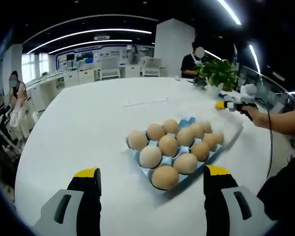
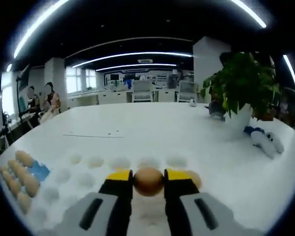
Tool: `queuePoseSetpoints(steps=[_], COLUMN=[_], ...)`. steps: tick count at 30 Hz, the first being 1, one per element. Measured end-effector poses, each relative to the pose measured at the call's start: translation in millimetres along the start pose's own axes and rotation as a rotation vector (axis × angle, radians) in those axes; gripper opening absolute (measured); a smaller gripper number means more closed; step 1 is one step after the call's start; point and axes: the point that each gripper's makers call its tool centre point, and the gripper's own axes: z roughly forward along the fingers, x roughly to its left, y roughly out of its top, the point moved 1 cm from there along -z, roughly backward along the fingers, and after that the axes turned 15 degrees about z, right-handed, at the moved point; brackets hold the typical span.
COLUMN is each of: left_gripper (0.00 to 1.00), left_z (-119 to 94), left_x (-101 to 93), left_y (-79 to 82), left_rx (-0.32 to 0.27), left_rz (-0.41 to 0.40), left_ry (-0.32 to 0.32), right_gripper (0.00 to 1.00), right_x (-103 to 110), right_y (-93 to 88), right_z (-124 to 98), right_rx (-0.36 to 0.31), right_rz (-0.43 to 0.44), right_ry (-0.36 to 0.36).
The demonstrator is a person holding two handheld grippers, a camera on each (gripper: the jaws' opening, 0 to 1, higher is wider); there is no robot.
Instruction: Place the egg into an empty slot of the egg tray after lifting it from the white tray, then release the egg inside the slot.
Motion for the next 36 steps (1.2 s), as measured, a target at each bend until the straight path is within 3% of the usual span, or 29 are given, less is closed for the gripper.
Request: queuePoseSetpoints(steps=[4,16,24,36], left_gripper=[0.85,0.85,0.85,0.85], left_z=[0.2,1.6,0.8,2.1], left_x=[-0.7,-1.8,-0.2,0.0], left_y=[0.1,1.4,1.6,2.7], left_rx=[-0.001,-0.002,-0.006,-0.009], left_rz=[0.000,0.002,-0.001,0.000], left_ry=[-0.001,-0.008,-0.004,-0.008], right_gripper=[0.24,0.24,0.24,0.24], right_x=[14.0,86.8,126.2,159.0], right_y=[7.2,15.4,6.0,-13.6], right_z=[-5.0,-9.5,-7.9,-5.5], right_rx=[-0.018,-0.026,0.007,0.064], right_rz=[0.033,0.079,0.052,0.063], right_ry=[0.036,0.222,0.316,0.395])
